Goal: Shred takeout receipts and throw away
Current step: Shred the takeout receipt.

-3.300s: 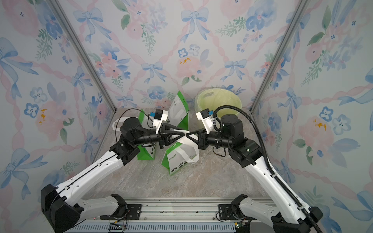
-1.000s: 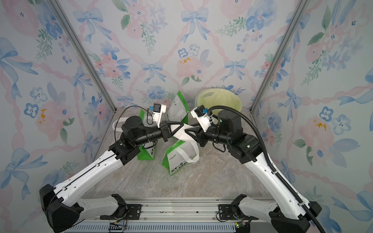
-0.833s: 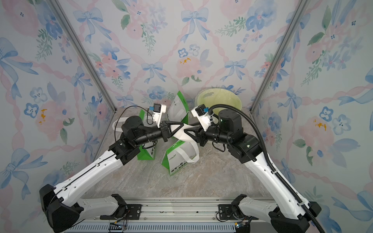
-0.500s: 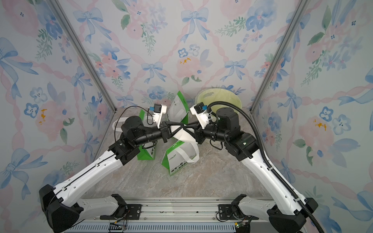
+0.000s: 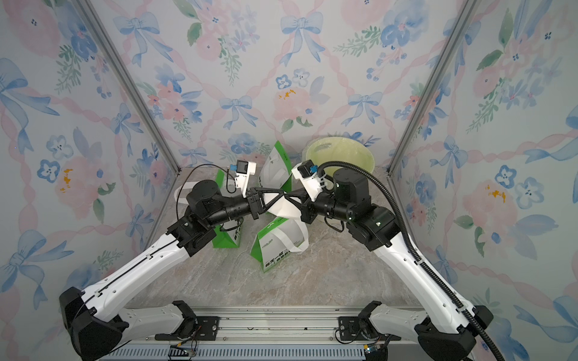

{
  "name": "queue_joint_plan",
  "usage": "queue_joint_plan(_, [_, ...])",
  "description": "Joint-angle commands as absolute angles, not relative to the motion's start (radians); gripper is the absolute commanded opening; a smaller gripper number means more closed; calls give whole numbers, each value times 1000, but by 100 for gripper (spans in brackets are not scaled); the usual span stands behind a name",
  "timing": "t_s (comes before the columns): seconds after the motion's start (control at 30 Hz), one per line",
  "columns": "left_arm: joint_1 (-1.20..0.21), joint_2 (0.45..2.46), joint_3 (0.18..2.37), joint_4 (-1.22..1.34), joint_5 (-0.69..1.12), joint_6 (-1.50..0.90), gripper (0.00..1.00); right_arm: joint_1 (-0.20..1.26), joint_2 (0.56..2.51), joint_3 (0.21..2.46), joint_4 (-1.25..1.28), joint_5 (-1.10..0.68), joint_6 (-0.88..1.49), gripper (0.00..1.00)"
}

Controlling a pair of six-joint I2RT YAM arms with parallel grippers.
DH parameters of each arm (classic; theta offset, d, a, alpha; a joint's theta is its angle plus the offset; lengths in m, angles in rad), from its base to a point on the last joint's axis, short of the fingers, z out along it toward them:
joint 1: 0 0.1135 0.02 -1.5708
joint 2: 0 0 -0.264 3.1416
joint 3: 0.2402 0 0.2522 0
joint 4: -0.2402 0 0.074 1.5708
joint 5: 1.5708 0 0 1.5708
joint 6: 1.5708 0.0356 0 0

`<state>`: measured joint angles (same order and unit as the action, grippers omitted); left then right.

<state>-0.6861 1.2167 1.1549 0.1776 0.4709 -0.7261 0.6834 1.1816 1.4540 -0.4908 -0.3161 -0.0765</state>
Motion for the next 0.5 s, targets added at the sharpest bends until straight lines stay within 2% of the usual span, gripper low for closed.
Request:
queue_joint_plan(0.0, [-685, 1247, 1138, 185, 449, -887, 0, 762, 1138, 1488, -495, -160, -311, 0])
queue_joint_plan(0.17, [-684, 1250, 1123, 170, 411, -924, 0, 852, 1095, 1471, -423, -99, -507, 0])
queue_joint_plan(0.47, [-684, 1276, 1149, 147, 367, -932, 0, 937, 1075, 1517, -484, -144, -521, 0])
